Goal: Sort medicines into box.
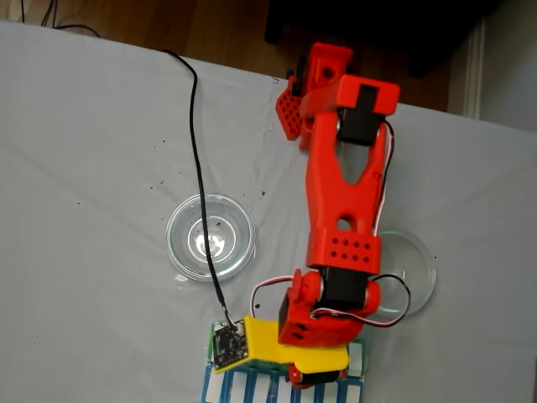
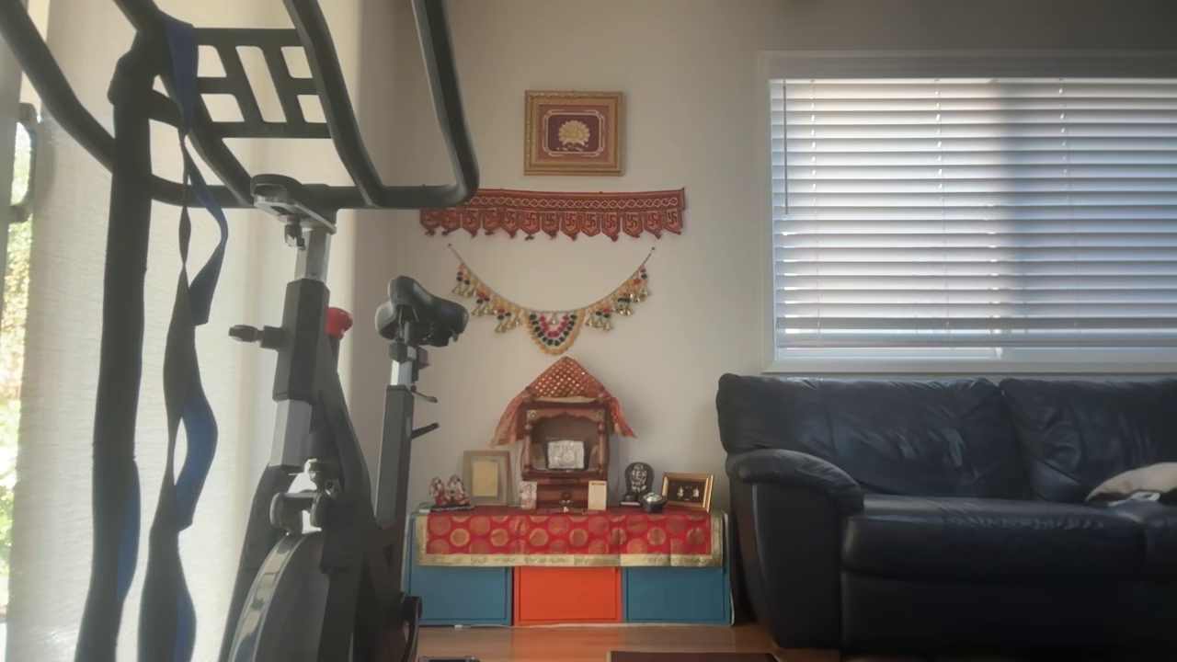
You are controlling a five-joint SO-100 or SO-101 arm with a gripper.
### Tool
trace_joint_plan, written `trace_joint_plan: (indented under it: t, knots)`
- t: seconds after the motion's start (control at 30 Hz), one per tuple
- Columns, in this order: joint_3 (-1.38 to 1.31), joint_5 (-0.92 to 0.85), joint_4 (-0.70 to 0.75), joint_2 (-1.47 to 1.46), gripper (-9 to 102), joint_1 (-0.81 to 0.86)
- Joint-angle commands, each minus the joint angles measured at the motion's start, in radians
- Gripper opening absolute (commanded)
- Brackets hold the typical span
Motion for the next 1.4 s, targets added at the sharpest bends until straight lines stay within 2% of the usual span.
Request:
trace_joint_plan:
  t: [0.0, 0.3, 0.47, 0.63, 0.7, 0.77, 1.17, 1.37]
  knots:
    - [-0.118, -0.055, 0.075, 0.0, 1, -0.017]
    - [-0.25, -0.089, 0.238, -0.106, 1, -0.038]
    - [-0.407, -0.083, 0.388, -0.221, 1, -0.049]
    - [-0.713, -0.064, 0.588, -0.466, 1, -0.055]
    - [-0.93, -0.063, 0.73, -0.592, 1, -0.054]
    - [-1.275, -0.046, 0.897, -0.779, 1, -0.048]
    - [-1.359, -0.021, 0.894, -0.79, 1, -0.018]
    - [-1.218, -0.044, 0.894, -0.634, 1, 0.012]
